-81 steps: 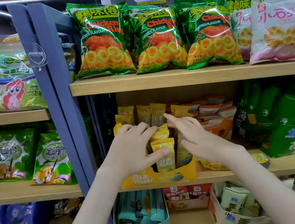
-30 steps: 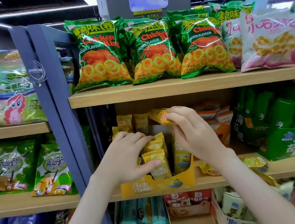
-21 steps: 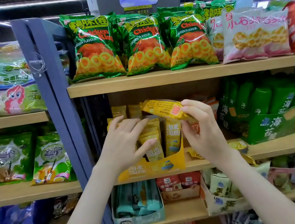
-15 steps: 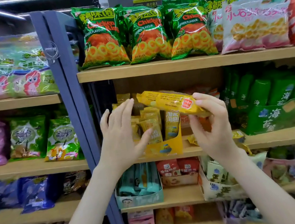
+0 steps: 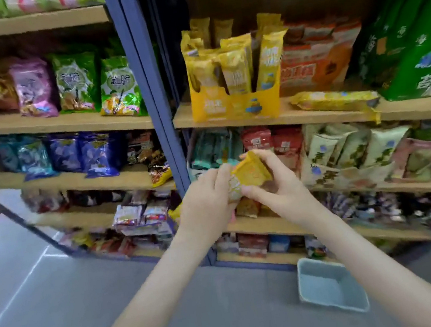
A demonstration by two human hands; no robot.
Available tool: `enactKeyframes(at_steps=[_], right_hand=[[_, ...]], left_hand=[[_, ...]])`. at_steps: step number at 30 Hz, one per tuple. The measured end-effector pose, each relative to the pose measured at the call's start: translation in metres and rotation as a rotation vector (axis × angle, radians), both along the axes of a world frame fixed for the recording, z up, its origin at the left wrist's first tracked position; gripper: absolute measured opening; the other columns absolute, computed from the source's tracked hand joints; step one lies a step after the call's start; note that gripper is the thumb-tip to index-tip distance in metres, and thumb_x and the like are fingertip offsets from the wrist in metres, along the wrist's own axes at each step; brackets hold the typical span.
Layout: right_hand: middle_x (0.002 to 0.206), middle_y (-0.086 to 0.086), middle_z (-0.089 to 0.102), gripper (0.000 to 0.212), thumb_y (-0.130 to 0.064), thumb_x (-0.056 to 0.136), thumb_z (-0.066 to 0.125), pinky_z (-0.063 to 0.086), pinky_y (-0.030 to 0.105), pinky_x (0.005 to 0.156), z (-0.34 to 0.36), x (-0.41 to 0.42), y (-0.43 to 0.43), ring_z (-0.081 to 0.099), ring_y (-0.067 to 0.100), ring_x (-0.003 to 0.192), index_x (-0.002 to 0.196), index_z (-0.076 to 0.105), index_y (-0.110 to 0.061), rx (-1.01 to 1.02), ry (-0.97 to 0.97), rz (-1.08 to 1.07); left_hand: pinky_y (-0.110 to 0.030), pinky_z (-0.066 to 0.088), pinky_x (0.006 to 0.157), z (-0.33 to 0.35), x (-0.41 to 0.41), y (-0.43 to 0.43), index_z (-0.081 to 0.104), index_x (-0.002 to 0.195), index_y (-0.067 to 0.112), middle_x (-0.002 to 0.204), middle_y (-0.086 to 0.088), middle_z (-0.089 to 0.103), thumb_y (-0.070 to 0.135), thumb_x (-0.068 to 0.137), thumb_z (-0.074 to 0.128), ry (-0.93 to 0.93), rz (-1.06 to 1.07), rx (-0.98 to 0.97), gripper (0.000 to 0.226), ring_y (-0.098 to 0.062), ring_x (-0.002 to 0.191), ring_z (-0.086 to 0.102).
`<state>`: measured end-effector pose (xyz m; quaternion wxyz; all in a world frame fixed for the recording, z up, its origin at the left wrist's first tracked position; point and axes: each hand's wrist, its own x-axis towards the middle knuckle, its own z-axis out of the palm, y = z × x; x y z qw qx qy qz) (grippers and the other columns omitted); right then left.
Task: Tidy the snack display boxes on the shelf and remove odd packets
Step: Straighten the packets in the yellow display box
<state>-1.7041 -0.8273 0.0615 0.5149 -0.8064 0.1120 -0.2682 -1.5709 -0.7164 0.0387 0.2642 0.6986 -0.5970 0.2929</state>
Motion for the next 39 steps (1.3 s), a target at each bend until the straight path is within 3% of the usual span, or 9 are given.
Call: enactKeyframes(at_steps=[3,5,9,15,22,26,31,36,39], right_hand=[[0.125,-0.01,0.057,0.058,-0.021,0.078,0.074,0.041,0.03,0.105,-0.025,0.0,0.0,0.053,0.003,0.114,0.128,0.047,-0.032,0.053,0.14,0.005],[0.113,-0.008,0.063,0.049,-0.012,0.079,0.072,0.047,0.023,0.093,-0.036,0.0,0.003,0.058,-0.002,0.1,0.12,0.053,-0.031,0.159,0.179,-0.01],[0.093,0.0,0.066,0.025,0.0,0.093,0.055,0.051,0.018,0.067,-0.05,0.0,0.017,0.063,0.005,0.077,0.106,0.06,-0.021,0.357,0.206,-0.033],[0.095,0.004,0.069,0.015,-0.028,0.099,0.051,0.053,0.04,0.08,-0.081,0.002,0.028,0.065,0.019,0.082,0.106,0.061,-0.018,0.538,0.283,-0.137],[0.077,0.014,0.06,0.03,-0.013,0.104,0.033,0.051,0.024,0.055,-0.098,0.0,0.026,0.061,0.016,0.06,0.094,0.06,-0.01,0.706,0.295,-0.326],[0.106,0.004,0.064,0.021,-0.017,0.102,0.046,0.052,0.027,0.079,-0.107,-0.01,0.013,0.064,0.014,0.097,0.116,0.061,-0.021,0.532,0.358,-0.229],[0.077,-0.005,0.062,0.016,-0.011,0.098,0.052,0.047,0.02,0.069,-0.108,-0.007,0.017,0.058,0.005,0.072,0.087,0.063,-0.015,0.512,0.345,-0.216],[0.072,0.001,0.058,0.025,-0.016,0.095,0.059,0.048,0.036,0.069,-0.113,0.0,0.013,0.056,0.018,0.072,0.07,0.06,-0.019,0.456,0.365,-0.455],[0.078,0.004,0.062,0.018,-0.02,0.095,0.058,0.053,0.04,0.075,-0.112,0.003,0.011,0.059,0.02,0.077,0.079,0.065,-0.014,0.485,0.363,-0.476]], left_hand=[[-0.036,0.049,0.068,-0.014,-0.006,0.016,0.049,0.121,0.01,0.104,-0.009,0.064,0.019,0.075,0.079,0.451,0.004,0.325,0.055,-0.032,0.094,0.063],[-0.033,0.043,0.069,-0.022,-0.009,0.022,0.044,0.11,0.021,0.096,0.003,0.062,0.031,0.087,0.069,0.753,-0.034,0.465,0.035,-0.022,0.092,0.061],[-0.019,0.048,0.074,-0.041,-0.014,0.035,0.032,0.113,0.033,0.1,0.01,0.064,0.046,0.087,0.066,1.236,-0.117,0.504,0.044,-0.005,0.086,0.064],[-0.032,0.055,0.079,-0.064,-0.012,0.04,0.044,0.11,0.033,0.107,0.004,0.067,0.048,0.089,0.063,1.508,-0.14,0.505,0.032,-0.011,0.092,0.068],[-0.034,0.055,0.08,-0.079,-0.009,0.04,0.054,0.125,0.025,0.102,0.004,0.069,0.05,0.092,0.058,1.629,-0.139,0.595,0.042,-0.01,0.086,0.069],[-0.043,0.056,0.087,-0.087,-0.007,0.044,0.058,0.121,0.021,0.107,-0.009,0.072,0.061,0.081,0.052,1.798,-0.224,0.717,0.057,-0.022,0.09,0.07],[-0.04,0.056,0.084,-0.085,-0.009,0.043,0.059,0.117,0.014,0.112,-0.016,0.07,0.052,0.09,0.045,1.956,-0.314,0.726,0.049,-0.024,0.09,0.069],[-0.027,0.049,0.086,-0.086,-0.007,0.043,0.046,0.128,0.02,0.118,0.006,0.06,0.05,0.084,0.067,1.341,-0.108,0.809,0.057,-0.011,0.105,0.059],[-0.026,0.048,0.086,-0.084,0.0,0.044,0.05,0.129,0.023,0.117,0.008,0.061,0.051,0.088,0.063,1.308,-0.067,0.813,0.052,-0.009,0.105,0.059]])
